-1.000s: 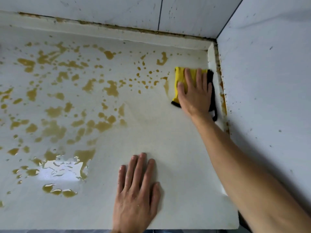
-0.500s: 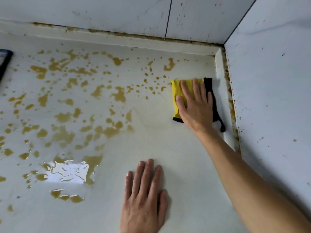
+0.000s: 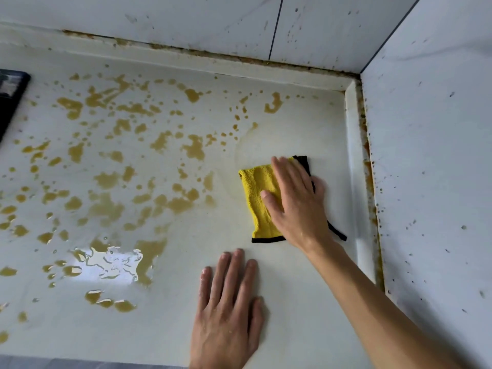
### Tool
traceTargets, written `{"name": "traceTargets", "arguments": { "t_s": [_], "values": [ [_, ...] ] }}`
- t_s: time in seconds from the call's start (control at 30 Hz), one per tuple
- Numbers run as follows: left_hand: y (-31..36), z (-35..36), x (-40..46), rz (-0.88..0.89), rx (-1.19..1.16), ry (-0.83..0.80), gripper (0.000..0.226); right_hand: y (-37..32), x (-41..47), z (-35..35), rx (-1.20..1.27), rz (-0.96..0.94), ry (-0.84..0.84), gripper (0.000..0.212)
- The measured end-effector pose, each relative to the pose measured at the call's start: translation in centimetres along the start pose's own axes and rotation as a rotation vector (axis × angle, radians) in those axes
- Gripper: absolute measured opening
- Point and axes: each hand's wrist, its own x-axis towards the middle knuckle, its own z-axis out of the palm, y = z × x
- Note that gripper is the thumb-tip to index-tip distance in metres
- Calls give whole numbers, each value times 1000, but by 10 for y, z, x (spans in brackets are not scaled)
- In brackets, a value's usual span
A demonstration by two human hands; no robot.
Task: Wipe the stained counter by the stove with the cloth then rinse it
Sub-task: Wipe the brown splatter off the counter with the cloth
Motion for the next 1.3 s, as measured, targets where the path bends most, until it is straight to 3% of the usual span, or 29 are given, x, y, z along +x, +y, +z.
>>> {"name": "traceTargets", "arguments": {
  "t_s": [0.37, 0.5, 0.67, 0.87, 0.97, 1.13, 1.3],
  "values": [
    [1, -5, 1, 3, -33, -21, 65, 23, 48, -35, 31, 254, -112, 78],
    [1, -7, 2, 3, -24, -39, 65, 26, 47, -38, 154, 284, -150, 57],
    [1, -7, 2, -1, -25, -47, 65, 26, 32, -46, 364, 189, -18, 32],
    [1, -8, 3, 0, -24, -30, 63, 19, 35, -82, 473, 159, 316, 36],
    [2, -8, 3, -3, -22, -35, 62, 5, 42, -103, 441, 25, 377, 39],
    [3, -10, 4, -2, -24, -27, 60, -23, 22, -77, 199, -347, 187, 29],
    [4, -11, 3, -4, -10, -42, 62, -25, -26, -38, 132, -344, -282, 34]
  ]
}}
